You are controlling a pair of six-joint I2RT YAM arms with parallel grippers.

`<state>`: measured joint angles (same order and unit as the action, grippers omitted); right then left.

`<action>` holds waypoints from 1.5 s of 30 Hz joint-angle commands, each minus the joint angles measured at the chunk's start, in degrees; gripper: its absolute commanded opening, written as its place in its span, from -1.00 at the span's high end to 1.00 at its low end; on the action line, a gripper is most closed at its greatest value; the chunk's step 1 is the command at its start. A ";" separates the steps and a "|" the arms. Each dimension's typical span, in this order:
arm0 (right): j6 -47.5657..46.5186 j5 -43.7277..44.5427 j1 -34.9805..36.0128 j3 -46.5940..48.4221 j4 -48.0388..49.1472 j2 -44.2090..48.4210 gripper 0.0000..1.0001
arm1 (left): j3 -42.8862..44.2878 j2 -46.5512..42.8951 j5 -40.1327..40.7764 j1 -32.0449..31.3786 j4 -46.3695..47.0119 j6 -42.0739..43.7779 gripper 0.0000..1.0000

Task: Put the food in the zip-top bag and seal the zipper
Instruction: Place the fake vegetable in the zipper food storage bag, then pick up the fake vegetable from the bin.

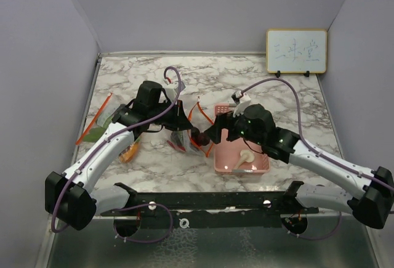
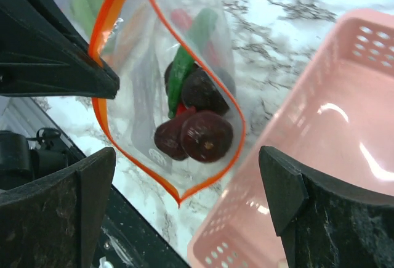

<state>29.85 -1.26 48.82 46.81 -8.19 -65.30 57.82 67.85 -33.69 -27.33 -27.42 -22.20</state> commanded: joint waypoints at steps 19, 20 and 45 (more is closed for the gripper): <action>22.91 17.99 0.27 -7.23 -34.83 0.28 -1.00 | -1.38 -2.52 -2.65 0.15 2.89 0.13 1.00; 22.66 17.88 0.24 -7.83 -33.05 -1.52 -1.00 | -1.50 -2.52 -2.75 0.17 2.89 0.19 1.00; -0.63 -8.39 1.10 0.32 0.07 3.81 0.92 | -1.46 -2.46 -1.82 0.16 2.23 -0.17 1.00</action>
<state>37.71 5.98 49.15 45.25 -22.79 -61.89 56.10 66.65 -34.72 -27.33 -26.06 -22.17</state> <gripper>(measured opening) 0.089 0.017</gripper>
